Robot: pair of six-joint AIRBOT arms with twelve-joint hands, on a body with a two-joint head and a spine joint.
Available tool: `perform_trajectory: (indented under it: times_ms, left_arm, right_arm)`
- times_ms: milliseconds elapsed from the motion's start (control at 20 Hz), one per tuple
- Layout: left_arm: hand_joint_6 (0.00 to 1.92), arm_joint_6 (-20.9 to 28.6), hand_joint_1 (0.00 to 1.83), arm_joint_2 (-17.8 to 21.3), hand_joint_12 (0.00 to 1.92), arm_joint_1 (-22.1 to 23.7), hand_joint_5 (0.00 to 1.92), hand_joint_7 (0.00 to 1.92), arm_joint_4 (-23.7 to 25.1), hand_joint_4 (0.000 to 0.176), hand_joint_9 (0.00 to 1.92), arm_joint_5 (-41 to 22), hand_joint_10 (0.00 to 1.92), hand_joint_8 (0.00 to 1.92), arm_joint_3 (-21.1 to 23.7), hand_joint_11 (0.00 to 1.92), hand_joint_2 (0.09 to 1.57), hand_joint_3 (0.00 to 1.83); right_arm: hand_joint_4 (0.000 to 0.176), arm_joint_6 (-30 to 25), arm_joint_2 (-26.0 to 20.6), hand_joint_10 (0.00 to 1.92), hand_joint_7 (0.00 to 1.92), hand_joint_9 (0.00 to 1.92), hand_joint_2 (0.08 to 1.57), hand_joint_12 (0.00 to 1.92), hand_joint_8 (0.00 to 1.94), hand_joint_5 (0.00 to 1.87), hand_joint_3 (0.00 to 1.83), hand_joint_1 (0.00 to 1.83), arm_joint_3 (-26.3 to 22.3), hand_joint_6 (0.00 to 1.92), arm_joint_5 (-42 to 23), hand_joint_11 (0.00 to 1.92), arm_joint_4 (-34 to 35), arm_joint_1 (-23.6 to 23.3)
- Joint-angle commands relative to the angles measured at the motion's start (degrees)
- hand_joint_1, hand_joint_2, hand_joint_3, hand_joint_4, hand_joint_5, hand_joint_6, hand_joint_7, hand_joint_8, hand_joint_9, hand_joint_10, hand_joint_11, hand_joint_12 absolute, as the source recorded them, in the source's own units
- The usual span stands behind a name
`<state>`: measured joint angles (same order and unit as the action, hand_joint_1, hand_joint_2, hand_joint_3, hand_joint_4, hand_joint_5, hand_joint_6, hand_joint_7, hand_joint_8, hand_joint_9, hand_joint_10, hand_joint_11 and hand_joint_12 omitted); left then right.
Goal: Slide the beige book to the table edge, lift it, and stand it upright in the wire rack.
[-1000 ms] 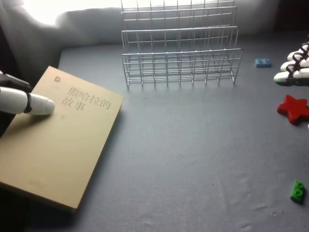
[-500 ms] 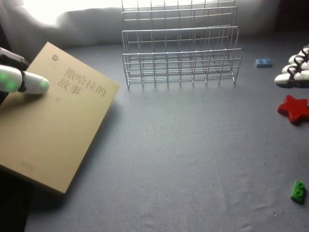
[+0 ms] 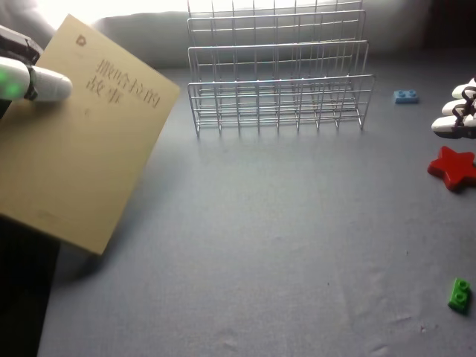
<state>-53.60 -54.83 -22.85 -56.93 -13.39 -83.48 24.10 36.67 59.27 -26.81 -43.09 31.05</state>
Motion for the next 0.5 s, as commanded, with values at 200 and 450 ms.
perform_trajectory:
  times_ms: [200, 450]
  left_arm:
    - [0.91, 16.9, 1.25, 0.6, 1.7, 0.5, 0.9, 0.98, 11.0, 0.0, 0.98, -19.8, 1.35, 1.27, 0.2, 0.73, 1.14, 0.0]
    - [0.99, 25.9, 1.24, 0.7, 1.78, 0.4, 0.86, 0.94, 16.5, 0.0, 0.95, -28.5, 1.45, 1.34, 0.6, 0.72, 1.16, 0.01]
  right_arm:
    - [0.0, -1.1, -1.0, 0.01, 0.2, 0.19, 1.21, 0.53, 0.0, 0.21, 0.0, 0.13, 0.2, 0.0, -4.5, 0.0, 2.2, -0.3]
    - [0.0, -1.6, -1.8, 0.0, 0.18, 0.16, 1.22, 0.5, 0.0, 0.21, 0.0, 0.13, 0.3, 0.0, -4.5, 0.0, 2.2, 0.0]
